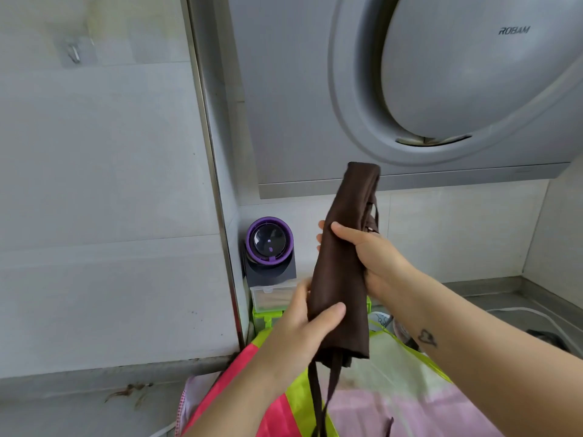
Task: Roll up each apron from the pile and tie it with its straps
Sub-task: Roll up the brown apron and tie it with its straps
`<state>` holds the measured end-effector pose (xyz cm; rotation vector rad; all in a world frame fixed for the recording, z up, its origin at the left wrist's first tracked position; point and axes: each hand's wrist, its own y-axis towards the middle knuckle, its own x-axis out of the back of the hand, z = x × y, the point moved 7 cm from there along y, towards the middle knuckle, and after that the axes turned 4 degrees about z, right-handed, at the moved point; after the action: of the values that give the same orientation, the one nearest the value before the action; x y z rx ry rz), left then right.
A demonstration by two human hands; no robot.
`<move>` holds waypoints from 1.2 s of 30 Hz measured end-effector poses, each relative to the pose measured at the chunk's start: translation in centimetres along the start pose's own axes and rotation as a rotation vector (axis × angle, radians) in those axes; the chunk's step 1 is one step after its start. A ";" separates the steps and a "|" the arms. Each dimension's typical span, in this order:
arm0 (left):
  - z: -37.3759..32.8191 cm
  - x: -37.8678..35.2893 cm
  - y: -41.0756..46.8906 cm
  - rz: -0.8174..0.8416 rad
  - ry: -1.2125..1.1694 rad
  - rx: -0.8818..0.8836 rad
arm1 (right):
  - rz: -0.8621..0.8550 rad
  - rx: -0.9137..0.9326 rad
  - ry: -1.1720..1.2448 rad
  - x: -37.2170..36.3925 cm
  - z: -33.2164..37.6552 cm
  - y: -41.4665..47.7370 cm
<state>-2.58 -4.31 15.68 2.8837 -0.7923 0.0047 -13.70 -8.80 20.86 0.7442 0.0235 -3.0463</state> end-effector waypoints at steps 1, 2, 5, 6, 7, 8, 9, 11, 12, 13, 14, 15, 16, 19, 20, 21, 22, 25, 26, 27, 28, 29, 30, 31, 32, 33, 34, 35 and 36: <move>-0.4 -0.1 -0.2 -0.008 0.045 -0.052 | -0.032 0.013 0.023 0.3 0.0 0.1; -0.6 -0.2 -0.4 -0.009 0.070 -0.076 | -0.059 0.019 0.039 0.6 -0.1 0.1; -0.1 0.0 -0.1 0.003 0.111 -0.074 | -0.110 0.011 0.048 1.4 -0.6 0.1; 0.1 0.2 0.0 -0.013 0.122 -0.058 | -0.117 0.006 0.046 1.6 -0.6 0.0; 0.2 0.5 0.1 -0.033 0.143 -0.041 | -0.120 0.008 0.051 1.6 -0.6 0.0; 0.4 0.7 0.1 -0.050 0.167 -0.022 | -0.120 0.015 0.061 1.7 -0.4 0.0; 0.5 0.7 0.2 -0.055 0.195 -0.012 | -0.119 0.023 0.068 1.8 -0.3 0.0; 0.6 0.4 0.3 -0.051 0.268 0.004 | -0.121 0.031 0.058 1.8 -0.1 -0.2; 0.4 0.3 0.4 -0.058 0.314 -0.004 | -0.120 0.036 0.047 1.8 0.0 -0.2; 0.3 0.2 0.5 -0.069 0.346 -0.014 | -0.117 0.041 0.037 1.8 0.0 -0.2; 0.3 0.2 0.6 -0.069 0.349 -0.011 | -0.114 0.043 0.029 1.8 0.1 -0.2; 0.3 0.1 0.8 -0.054 0.312 0.003 | -0.108 0.041 0.024 1.8 0.1 -0.2; 0.6 0.0 0.9 -0.017 0.218 0.029 | -0.093 0.037 0.025 1.6 0.2 -0.3; 1.3 -0.3 0.7 0.176 -0.190 0.133 | 0.004 -0.005 0.059 1.0 0.5 -0.5; 1.4 -0.4 0.5 0.250 -0.300 0.157 | 0.043 -0.031 0.074 0.7 0.6 -0.7; 1.6 -0.5 0.2 0.306 -0.391 0.178 | 0.073 -0.060 0.083 0.5 0.5 -0.9; 1.9 -0.6 0.1 0.346 -0.462 0.200 | 0.092 -0.085 0.088 0.3 0.4 -1.1; 2.7 -0.8 -0.1 0.277 -0.492 0.259 | 0.081 -0.111 0.122 0.3 -0.1 -1.1; 2.8 -0.7 -0.1 0.213 -0.435 0.239 | 0.055 -0.110 0.126 0.5 -0.3 -1.1; 2.8 -0.5 -0.1 0.150 -0.340 0.202 | 0.021 -0.108 0.127 0.8 -0.4 -1.0; 2.4 -0.4 -0.3 0.095 -0.208 0.149 | -0.013 -0.106 0.134 1.2 -0.5 -0.9; 1.7 -0.4 -0.5 0.068 -0.083 0.087 | -0.042 -0.105 0.150 1.7 -0.6 -0.7; 1.1 -0.5 -0.6 0.065 -0.004 0.034 | -0.063 -0.105 0.167 2.1 -0.7 -0.5; 0.7 -0.5 -0.7 0.062 0.037 -0.005 | -0.078 -0.106 0.179 2.4 -0.8 -0.3; 0.3 -0.5 -0.8 0.067 0.068 -0.036 | -0.091 -0.105 0.183 2.8 -0.9 -0.2; 0.1 -0.6 -0.8 0.090 0.086 -0.057 | -0.099 -0.102 0.175 3.0 -1.0 -0.1; 0.2 -0.7 -0.7 0.129 0.090 -0.059 | -0.096 -0.099 0.150 3.1 -1.1 0.0; 0.3 -0.6 -0.6 0.166 0.083 -0.037 | -0.078 -0.100 0.113 3.2 -1.2 0.0; 0.4 -0.6 -0.5 0.192 0.066 -0.005 | -0.039 -0.111 0.068 3.3 -1.4 0.1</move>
<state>-2.81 -3.65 15.14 2.7743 -1.0512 0.1179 -16.00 -8.84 18.03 0.8484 0.2074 -3.0250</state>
